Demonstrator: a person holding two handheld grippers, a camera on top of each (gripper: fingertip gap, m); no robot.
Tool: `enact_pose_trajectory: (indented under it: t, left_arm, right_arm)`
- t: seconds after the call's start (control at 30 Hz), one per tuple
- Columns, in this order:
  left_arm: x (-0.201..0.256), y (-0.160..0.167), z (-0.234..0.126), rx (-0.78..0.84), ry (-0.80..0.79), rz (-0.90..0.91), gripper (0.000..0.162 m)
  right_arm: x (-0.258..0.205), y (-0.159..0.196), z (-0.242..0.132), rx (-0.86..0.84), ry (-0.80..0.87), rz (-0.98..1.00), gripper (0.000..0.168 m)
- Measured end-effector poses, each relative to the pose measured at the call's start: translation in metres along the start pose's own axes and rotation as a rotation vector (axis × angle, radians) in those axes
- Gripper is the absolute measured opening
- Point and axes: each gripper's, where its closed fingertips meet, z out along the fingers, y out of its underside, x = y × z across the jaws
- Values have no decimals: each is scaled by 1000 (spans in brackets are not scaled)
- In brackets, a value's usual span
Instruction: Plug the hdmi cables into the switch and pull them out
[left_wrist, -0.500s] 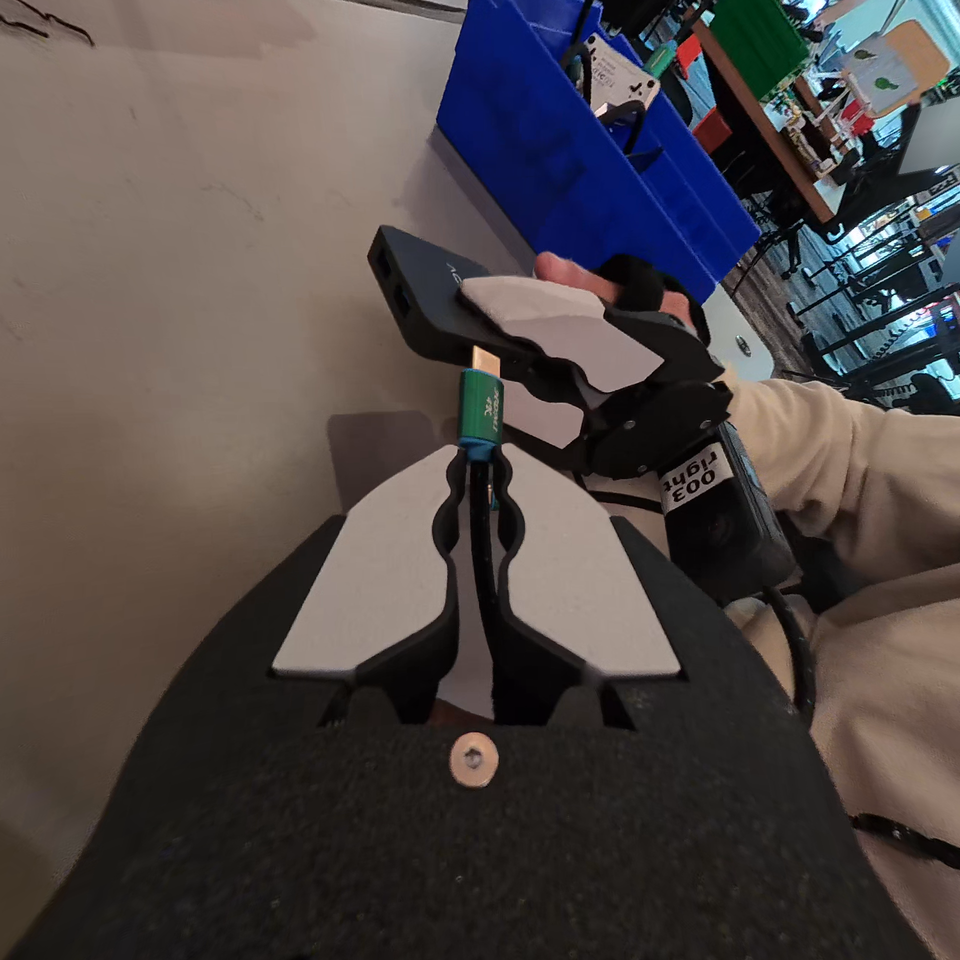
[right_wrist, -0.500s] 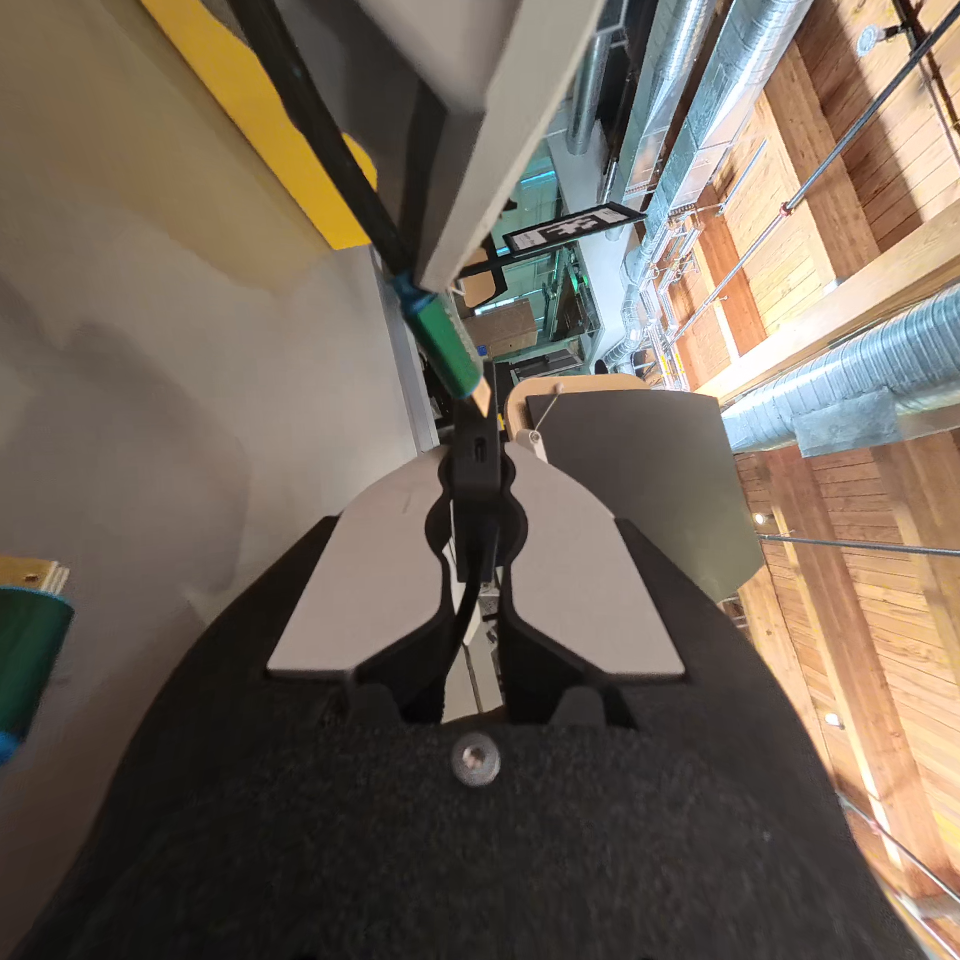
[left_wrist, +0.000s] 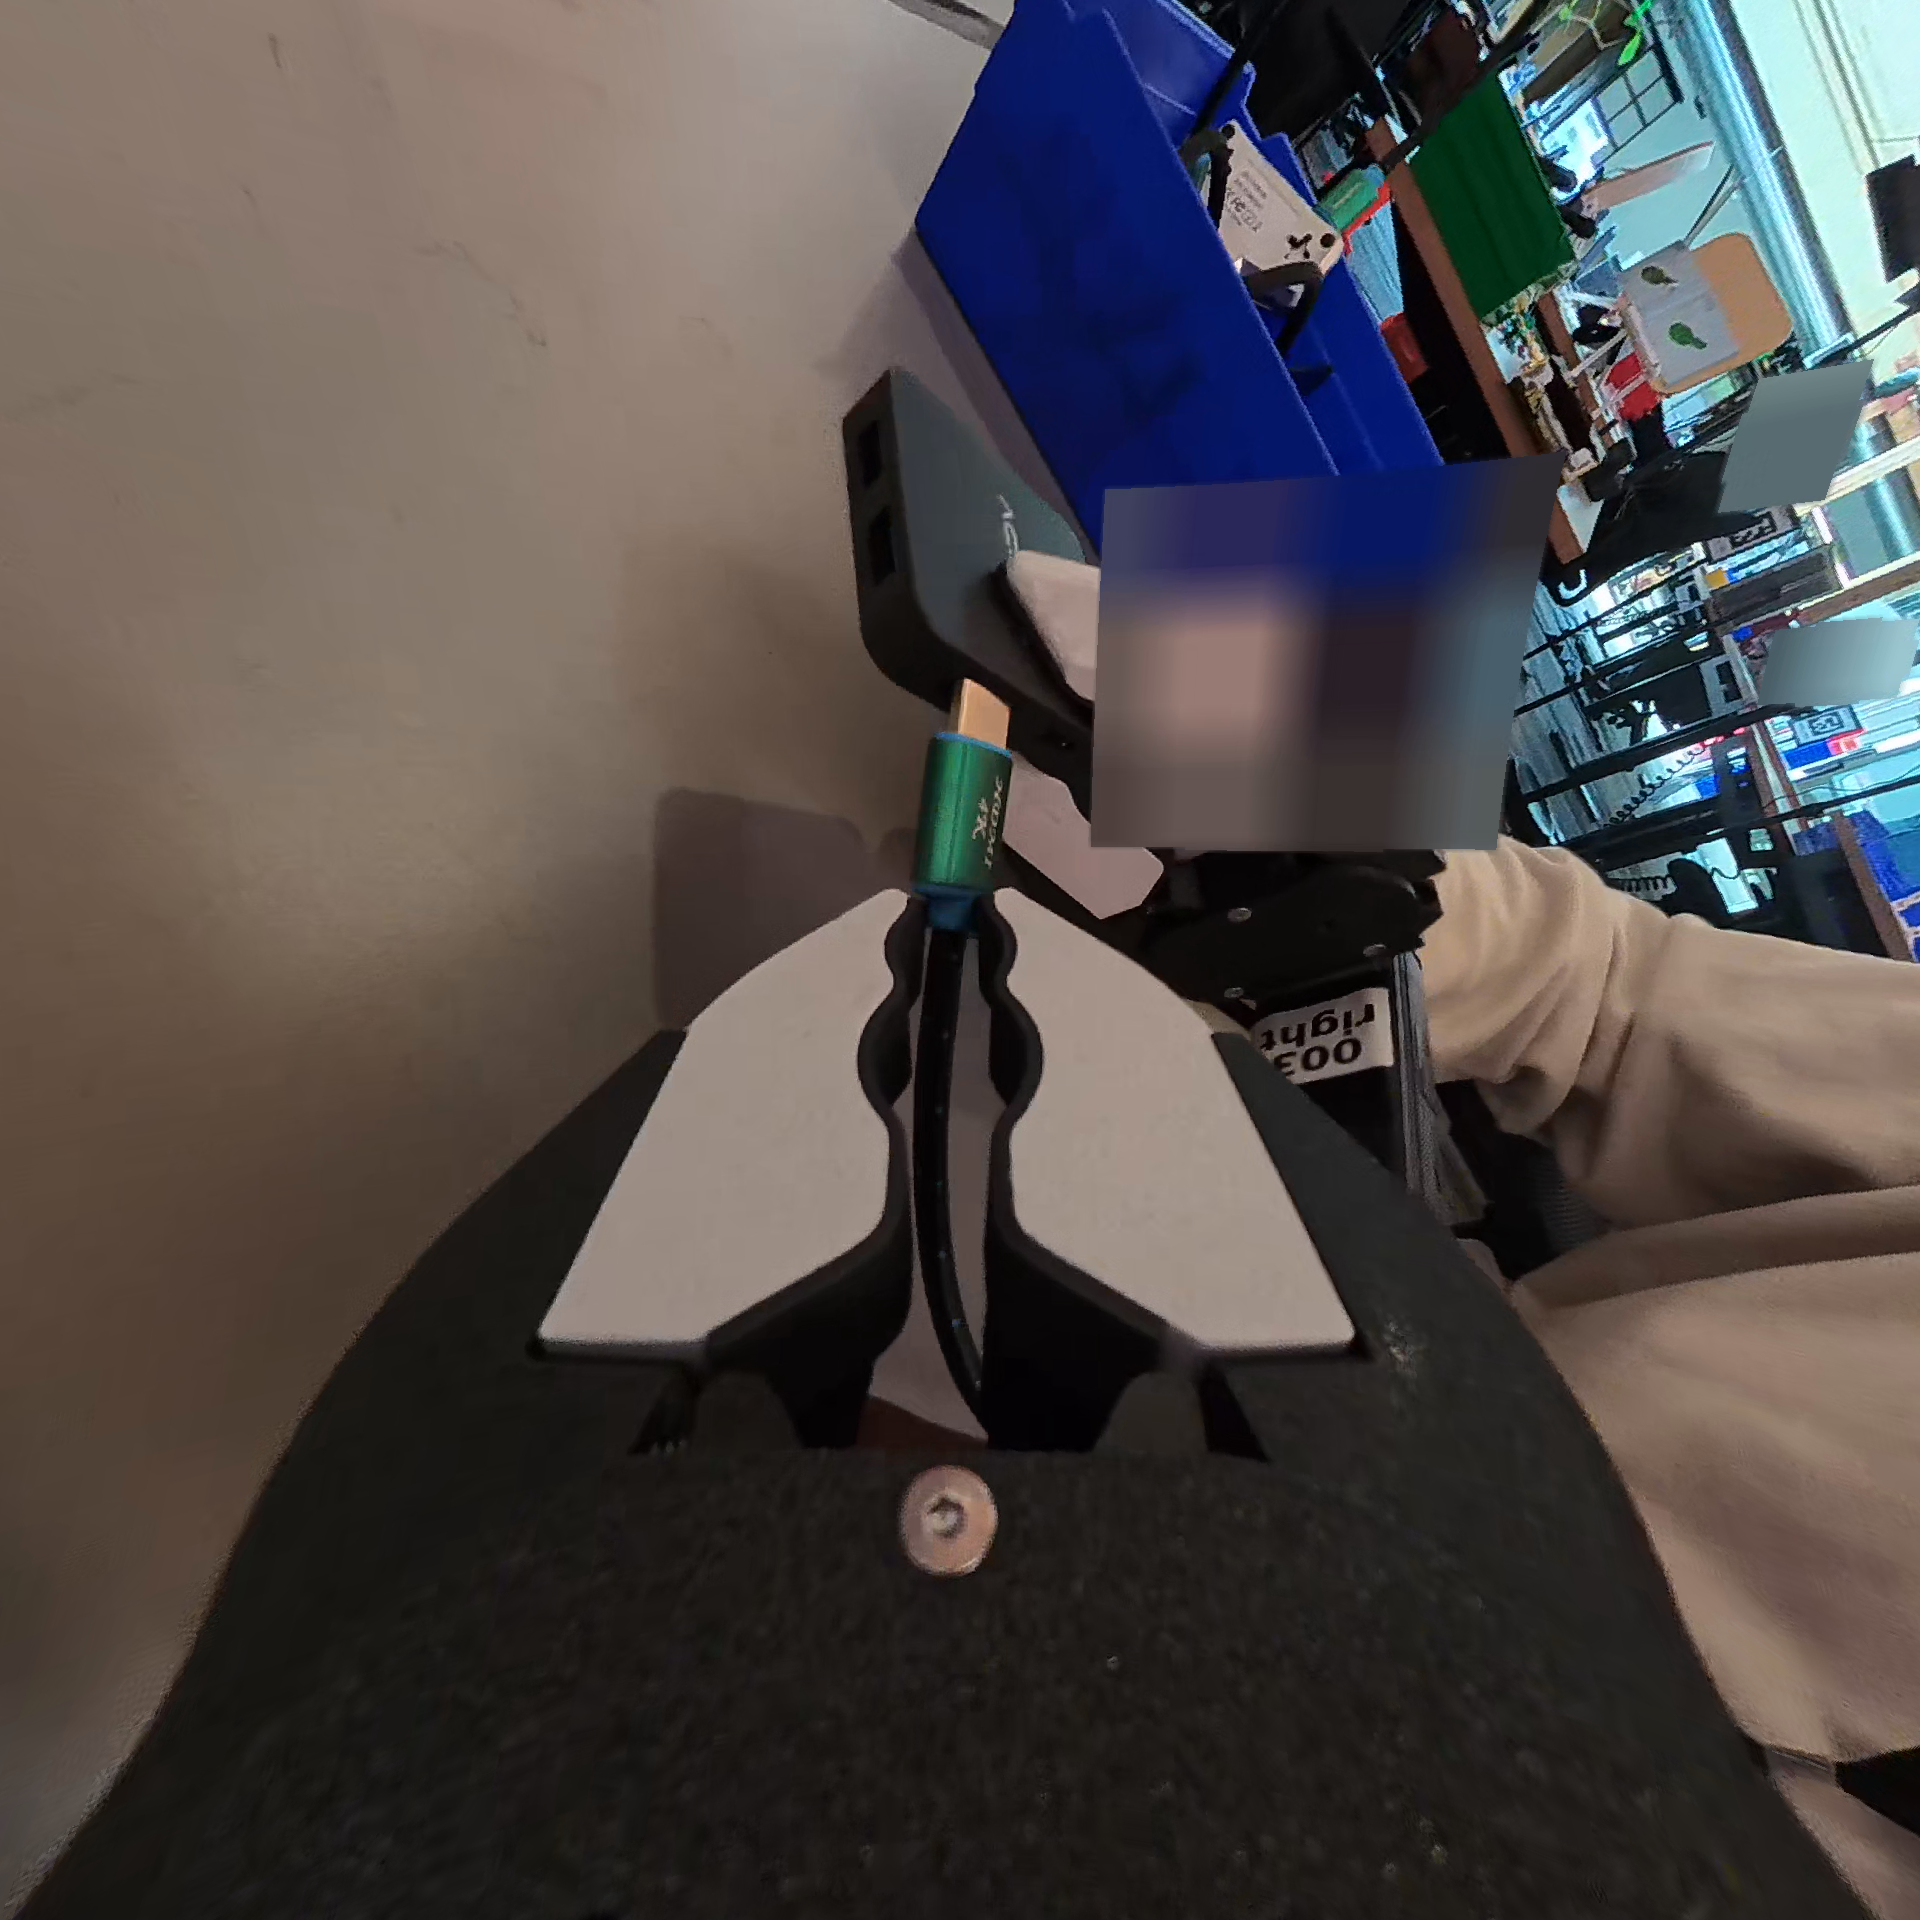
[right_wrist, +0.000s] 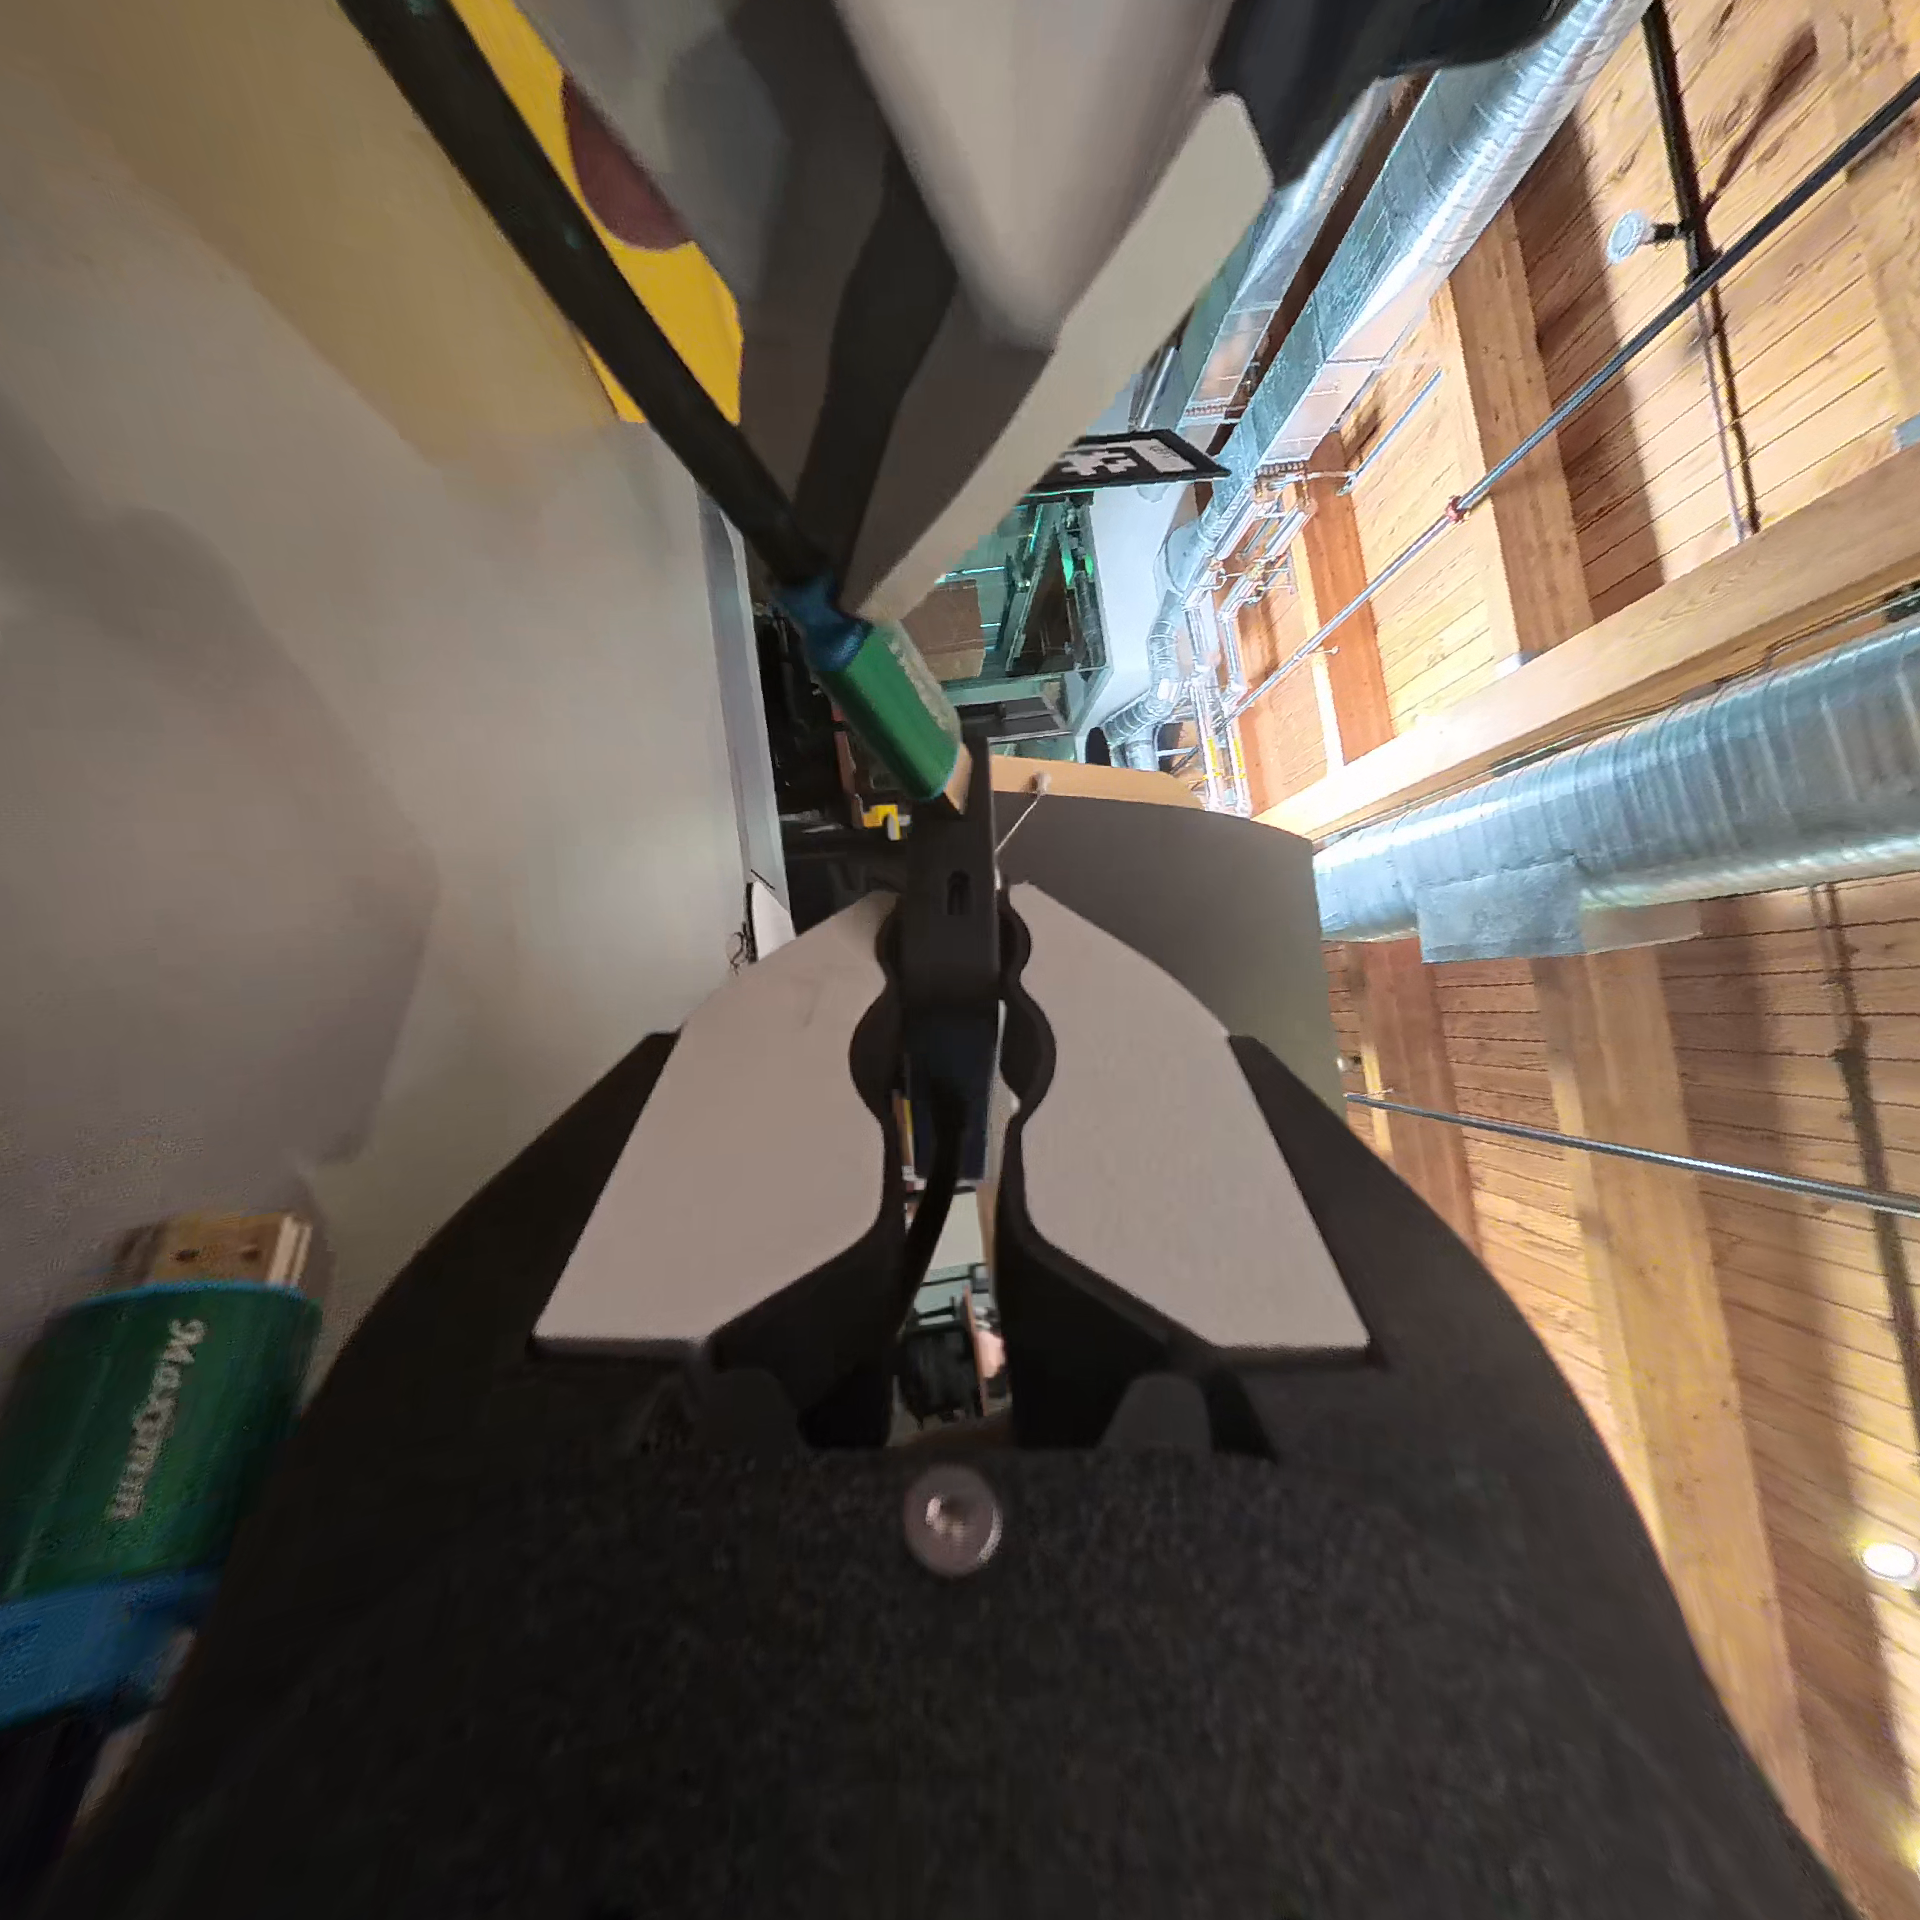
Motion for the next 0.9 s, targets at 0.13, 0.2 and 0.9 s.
enact_pose_trajectory:
  t: [0.13, 0.2, 0.9]
  left_arm:
    - [-5, 6, 1, -43, -31, 24, 9]
    - [-12, 13, 3, -107, -116, 134, 9]
    - [-64, 36, 15, -317, -714, 1291, 22]
  right_arm:
    - [-5, -2, 0, 5, -5, -54, 14]
    - [-11, -4, -1, 18, -28, -63, 14]
    - [-13, 32, 7, -62, -101, 200, 14]
